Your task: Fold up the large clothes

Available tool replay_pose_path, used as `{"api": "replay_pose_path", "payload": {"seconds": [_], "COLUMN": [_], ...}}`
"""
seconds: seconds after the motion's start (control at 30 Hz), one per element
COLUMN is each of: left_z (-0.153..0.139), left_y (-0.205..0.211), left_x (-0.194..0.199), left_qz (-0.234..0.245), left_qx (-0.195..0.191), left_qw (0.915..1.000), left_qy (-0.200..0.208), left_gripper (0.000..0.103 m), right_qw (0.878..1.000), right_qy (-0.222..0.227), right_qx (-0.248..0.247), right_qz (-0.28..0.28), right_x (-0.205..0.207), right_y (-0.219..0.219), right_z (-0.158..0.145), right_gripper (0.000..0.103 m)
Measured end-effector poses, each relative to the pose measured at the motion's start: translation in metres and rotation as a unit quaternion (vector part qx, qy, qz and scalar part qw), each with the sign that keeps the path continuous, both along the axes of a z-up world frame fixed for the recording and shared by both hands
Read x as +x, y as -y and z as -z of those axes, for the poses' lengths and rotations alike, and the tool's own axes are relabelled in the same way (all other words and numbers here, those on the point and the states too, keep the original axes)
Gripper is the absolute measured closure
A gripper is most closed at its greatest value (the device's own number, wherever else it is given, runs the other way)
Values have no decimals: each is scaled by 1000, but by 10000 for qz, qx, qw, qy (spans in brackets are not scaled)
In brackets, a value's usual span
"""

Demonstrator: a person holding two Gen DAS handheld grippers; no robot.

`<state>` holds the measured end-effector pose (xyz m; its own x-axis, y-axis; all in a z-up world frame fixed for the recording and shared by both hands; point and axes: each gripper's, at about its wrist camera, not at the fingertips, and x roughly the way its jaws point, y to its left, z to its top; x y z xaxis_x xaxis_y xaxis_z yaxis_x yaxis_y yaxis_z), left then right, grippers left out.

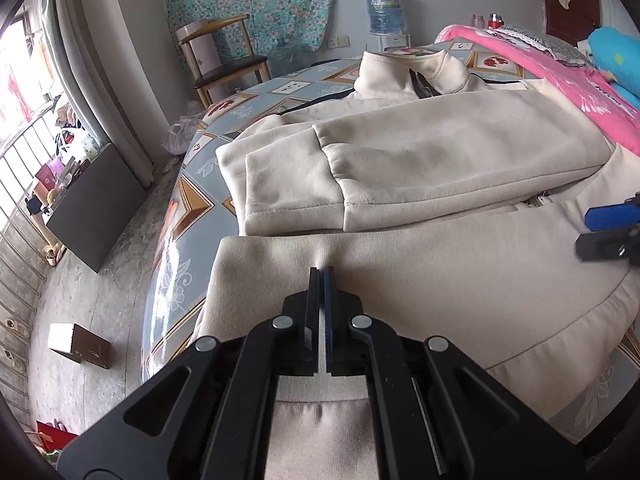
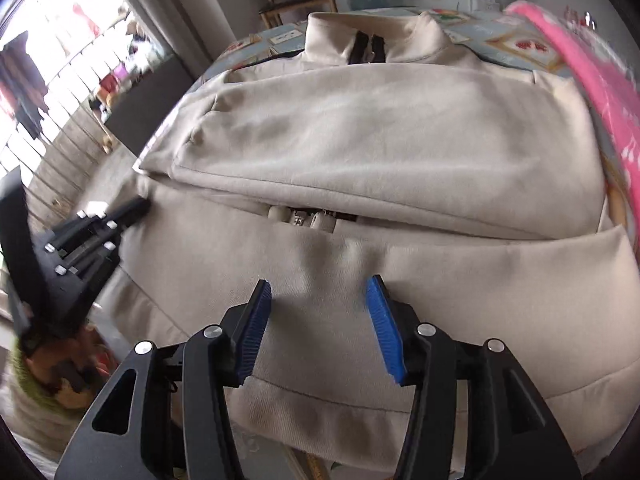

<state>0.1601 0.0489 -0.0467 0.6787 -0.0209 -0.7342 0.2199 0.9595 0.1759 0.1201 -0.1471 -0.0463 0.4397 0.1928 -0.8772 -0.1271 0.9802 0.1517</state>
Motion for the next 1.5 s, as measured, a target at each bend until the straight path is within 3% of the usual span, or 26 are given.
{"api": "replay_pose_path", "payload": {"seconds": [0.03,0.07,0.1,0.13,0.3,0.53,0.67,0.77,0.87,0.97,1.03,1.17,1.3,1.37,1.4,1.47,1.5], "left_z": [-2,-4,-10,-16,-43,-7,-21,-40,-43,-22,-1,2,4,3,2,1,1], "left_y": [0,-1,-1,0,-1,-4,-10,-18,6,46,62,65,64,62,61,59,58], "left_x": [0,-2,-4,-7,-12,9,-4,-14,-16,-12,-5,-1,-1,0,0,2,2], "left_qz": [-8,-12,-8,-3,6,-7,-72,-87,586,1166,1155,1091,1114,1120,1122,1126,1129], "left_qx": [-16,-36,-42,-30,-112,-97,-117,-615,-1096,-879,-607,-624,-641,-667,-670,-711,-753], "left_qw": [10000,10000,9999,9996,9975,9999,9996,9971,9922,9884,9890,9897,9895,9891,9889,9883,9877], "left_qy": [21,66,166,288,697,82,260,430,117,-410,-690,-681,-653,-682,-700,-751,-780], "left_gripper": [101,102,102,102,102,100,97,96,96,96,95,95,95,95,95,95,95], "right_qw": [9994,9990,9988,9982,9974,9984,9987,9990,9992,9994,9993,9972,9893,9859,9831,9829,9848], "right_qy": [46,57,48,95,395,289,312,316,319,326,283,283,227,132,132,372,451], "right_qx": [-343,-390,-423,-534,-571,-479,-396,-305,-259,-101,209,223,-306,413,445,-295,-436], "right_qz": [-71,-200,-224,-267,-201,-48,-32,-31,-21,35,114,654,1409,1619,1773,1780,1617], "right_x": [0,-1,-1,-2,-2,20,20,20,21,22,23,14,-1,-8,-12,-23,-27], "right_y": [-8,-14,-18,-21,-18,-12,-9,-7,-6,-1,10,55,123,154,161,151,143], "right_z": [1,0,-1,-4,-24,-2,-2,-1,0,0,1,-8,-4,-4,-8,-27,-33], "right_gripper": [66,82,85,98,99,100,100,100,100,100,100,100,100,103,103,99,98]}}
